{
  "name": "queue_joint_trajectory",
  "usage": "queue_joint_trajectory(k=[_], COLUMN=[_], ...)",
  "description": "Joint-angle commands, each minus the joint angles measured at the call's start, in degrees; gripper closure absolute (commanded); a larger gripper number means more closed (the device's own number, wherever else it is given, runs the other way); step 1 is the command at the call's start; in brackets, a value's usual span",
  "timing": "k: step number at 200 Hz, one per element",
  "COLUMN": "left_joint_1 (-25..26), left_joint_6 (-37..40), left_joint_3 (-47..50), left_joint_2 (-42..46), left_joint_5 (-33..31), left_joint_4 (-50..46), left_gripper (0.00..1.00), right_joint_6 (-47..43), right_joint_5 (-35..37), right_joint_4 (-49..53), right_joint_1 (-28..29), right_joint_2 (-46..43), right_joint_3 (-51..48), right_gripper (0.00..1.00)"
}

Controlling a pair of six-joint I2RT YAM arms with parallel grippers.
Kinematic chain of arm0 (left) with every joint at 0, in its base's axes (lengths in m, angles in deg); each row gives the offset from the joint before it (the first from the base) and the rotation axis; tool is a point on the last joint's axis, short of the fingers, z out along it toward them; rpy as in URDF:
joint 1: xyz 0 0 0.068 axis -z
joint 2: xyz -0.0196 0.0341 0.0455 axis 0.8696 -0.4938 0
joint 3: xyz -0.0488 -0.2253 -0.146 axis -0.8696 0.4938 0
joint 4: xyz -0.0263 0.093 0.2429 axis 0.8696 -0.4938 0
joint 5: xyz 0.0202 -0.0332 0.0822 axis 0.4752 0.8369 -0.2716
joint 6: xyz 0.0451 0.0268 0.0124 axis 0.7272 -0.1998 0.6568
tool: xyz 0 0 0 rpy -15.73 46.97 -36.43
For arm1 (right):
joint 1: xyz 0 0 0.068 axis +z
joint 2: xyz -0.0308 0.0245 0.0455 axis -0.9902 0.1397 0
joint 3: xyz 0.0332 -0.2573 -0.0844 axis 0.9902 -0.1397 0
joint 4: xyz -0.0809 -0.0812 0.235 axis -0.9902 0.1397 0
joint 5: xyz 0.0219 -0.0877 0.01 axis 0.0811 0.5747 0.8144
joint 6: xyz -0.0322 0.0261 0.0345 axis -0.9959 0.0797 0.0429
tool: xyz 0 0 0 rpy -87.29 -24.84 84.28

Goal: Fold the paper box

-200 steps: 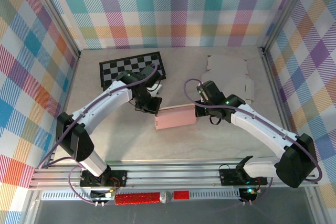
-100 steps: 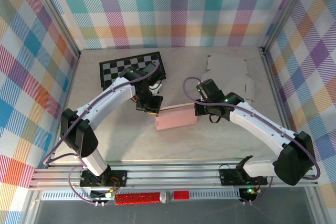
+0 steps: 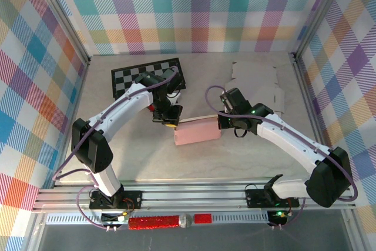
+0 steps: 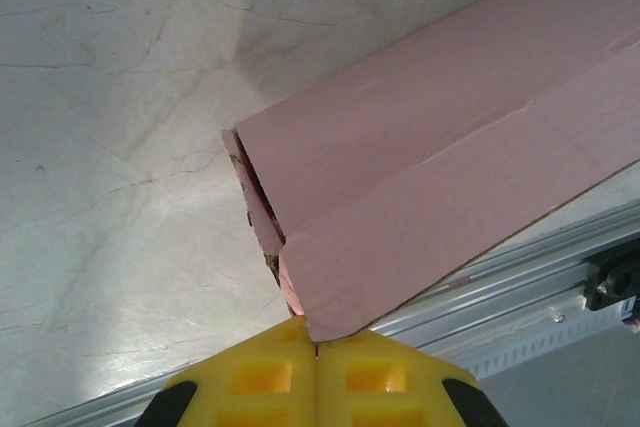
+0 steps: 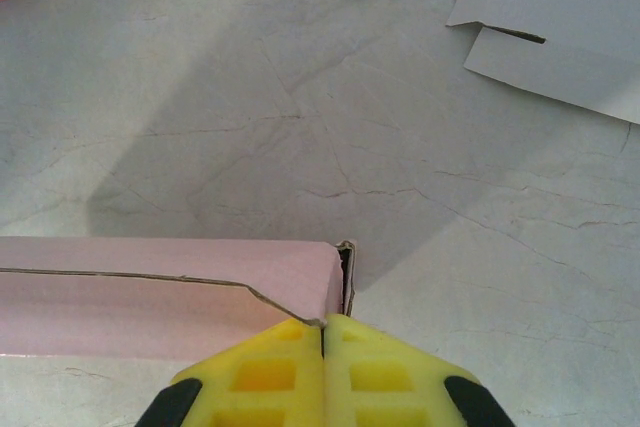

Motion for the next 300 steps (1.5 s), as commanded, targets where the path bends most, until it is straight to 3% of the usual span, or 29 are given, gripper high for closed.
queue_joint_trajectory(k=[1,191,300], left_joint_1=[-0.2,-2.3,-4.4], left_joint_6=[-1.1,-2.4,2.5], left_joint_3=[-2.0,1.1,8.5], left_joint_2=[-1.1,0.1,4.0], left_joint_5=[4.0,7.7,8.9], left_joint_4=[0.5,3.5,6.8], left_gripper=[1.0,1.0,1.0], right_joint_6=[0.8,1.3,1.2], right_joint_5=[-3.0,-4.1,-4.4], right_joint_4=[0.2,0.0,0.2], right_joint_1=[0.3,-0.5,-0.6], right_joint_2=[1.2,1.4,1.1], right_joint_3=[1.3,1.1,1.1], right_gripper=[1.0,1.0,1.0])
